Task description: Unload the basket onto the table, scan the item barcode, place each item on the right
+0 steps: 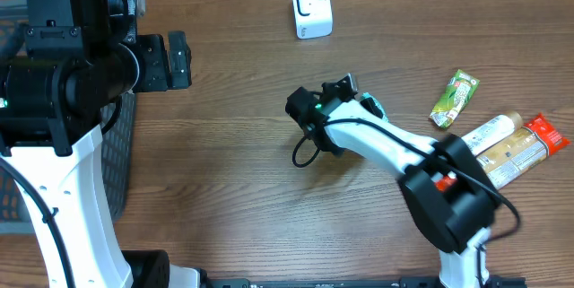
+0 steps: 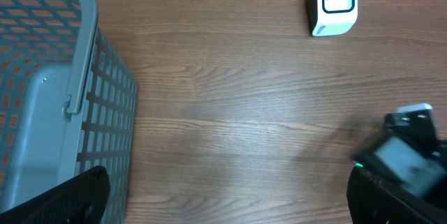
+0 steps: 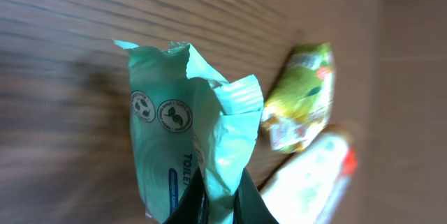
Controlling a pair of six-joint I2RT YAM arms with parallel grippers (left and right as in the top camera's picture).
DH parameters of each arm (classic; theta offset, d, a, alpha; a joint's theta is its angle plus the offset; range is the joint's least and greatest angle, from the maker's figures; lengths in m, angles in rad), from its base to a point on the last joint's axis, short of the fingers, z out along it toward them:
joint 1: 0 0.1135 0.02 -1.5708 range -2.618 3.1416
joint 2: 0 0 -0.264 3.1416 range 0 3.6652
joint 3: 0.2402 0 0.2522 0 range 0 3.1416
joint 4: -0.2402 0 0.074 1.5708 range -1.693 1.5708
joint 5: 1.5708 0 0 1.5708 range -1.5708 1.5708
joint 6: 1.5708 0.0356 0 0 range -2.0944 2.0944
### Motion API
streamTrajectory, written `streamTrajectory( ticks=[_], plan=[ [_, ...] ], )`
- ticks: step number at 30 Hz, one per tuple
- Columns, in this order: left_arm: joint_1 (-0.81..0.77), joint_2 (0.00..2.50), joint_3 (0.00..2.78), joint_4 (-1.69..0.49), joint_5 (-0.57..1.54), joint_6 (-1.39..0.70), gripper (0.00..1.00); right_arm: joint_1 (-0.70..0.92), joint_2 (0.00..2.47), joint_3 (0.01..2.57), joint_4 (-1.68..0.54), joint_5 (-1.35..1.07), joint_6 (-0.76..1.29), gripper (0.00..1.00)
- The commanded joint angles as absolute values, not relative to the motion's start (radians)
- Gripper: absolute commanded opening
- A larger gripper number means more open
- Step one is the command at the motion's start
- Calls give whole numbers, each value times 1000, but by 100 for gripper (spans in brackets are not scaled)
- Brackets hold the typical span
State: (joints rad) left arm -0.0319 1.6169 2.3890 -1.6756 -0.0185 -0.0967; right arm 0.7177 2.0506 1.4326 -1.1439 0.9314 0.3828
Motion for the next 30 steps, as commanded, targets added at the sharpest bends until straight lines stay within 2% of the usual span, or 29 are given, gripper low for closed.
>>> streamTrajectory(
  ticks=[1,6,7,9,11,19,26,30],
  plan=[
    [-31,1616,2391,-1672,-10,-78,99,721,2096,1441,-1143,1105,347,4],
    [-31,1616,2391,-1671,-10,-78,100,805,2104,1441,-1127,987,273,4],
    [-31,1616,2391,-1671,-10,-78,100,826,2104,1441,-1123,944,259,7],
    [-31,1616,2391,-1671,-10,-78,100,859,2104,1441,-1119,853,253,17],
    [-31,1616,2391,-1671,-10,-78,99,886,2104,1441,-1121,749,253,35],
    [-31,1616,2391,-1672,-10,-78,100,951,2104,1441,-1124,474,253,58],
    [-31,1616,2391,-1672,-10,-78,100,907,2038,1523,-1129,250,253,61],
    [-31,1616,2391,-1671,-10,-78,100,802,1922,1606,-1146,116,253,60]
  ],
)
